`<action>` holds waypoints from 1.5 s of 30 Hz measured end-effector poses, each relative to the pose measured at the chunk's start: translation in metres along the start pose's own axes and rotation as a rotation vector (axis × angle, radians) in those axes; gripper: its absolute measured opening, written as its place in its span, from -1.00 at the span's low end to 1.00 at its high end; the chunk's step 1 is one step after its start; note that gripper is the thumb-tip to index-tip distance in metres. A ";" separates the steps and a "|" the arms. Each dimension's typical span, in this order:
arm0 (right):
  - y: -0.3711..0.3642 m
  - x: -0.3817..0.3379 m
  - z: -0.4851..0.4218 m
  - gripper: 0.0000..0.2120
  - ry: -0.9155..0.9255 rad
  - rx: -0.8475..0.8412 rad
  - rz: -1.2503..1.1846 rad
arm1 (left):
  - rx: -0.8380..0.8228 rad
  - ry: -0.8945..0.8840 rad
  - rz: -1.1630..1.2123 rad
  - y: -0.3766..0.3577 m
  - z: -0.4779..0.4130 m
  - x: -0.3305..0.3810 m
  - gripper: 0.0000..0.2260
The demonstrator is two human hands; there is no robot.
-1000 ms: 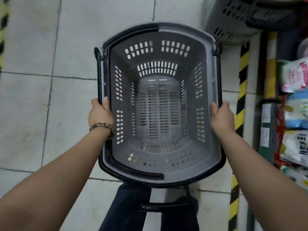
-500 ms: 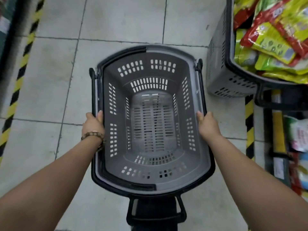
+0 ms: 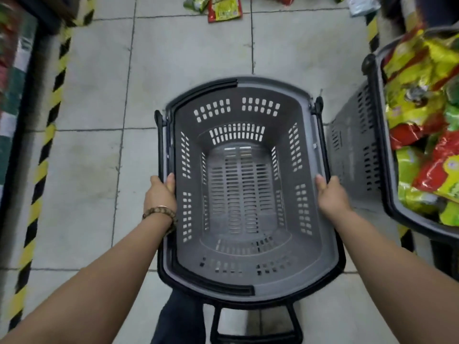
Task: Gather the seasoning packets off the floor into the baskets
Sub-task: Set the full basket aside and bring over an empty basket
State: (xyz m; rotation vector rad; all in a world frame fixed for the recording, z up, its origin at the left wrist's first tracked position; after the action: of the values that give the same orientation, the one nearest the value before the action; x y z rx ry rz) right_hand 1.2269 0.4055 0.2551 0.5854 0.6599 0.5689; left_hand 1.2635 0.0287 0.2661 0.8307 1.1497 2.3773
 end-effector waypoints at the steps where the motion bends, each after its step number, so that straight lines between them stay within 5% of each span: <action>1: 0.003 -0.014 -0.010 -0.55 -0.015 0.013 -0.011 | -0.016 -0.015 -0.005 0.004 -0.017 0.015 -0.70; 23: 0.105 -0.195 -0.226 -0.48 -0.298 0.135 -0.307 | -0.106 -0.376 -0.281 0.007 -0.301 0.383 -0.56; 37: 0.178 -0.221 -0.305 -0.45 -0.645 0.360 -0.478 | -0.365 -0.757 -0.433 -0.072 -0.367 0.647 -0.69; 45: 0.224 -0.212 -0.350 -0.50 -0.806 0.443 -0.558 | -0.370 -0.944 -0.535 -0.131 -0.358 0.781 -0.64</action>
State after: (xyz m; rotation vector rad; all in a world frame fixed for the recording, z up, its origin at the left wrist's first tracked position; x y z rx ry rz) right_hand 0.7783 0.5338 0.2597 0.9244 0.1455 -0.3556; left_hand 0.4493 0.3329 0.2555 1.1318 0.4330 1.3931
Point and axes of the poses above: each hand's wrist, its own z-axis away from the middle knuckle, its own y-axis out of the back of the hand, x = y × z, the point moved 5 cm from there along -z, towards the middle knuckle, and after that the axes turned 2 degrees about -x, right-handed, at the moved point
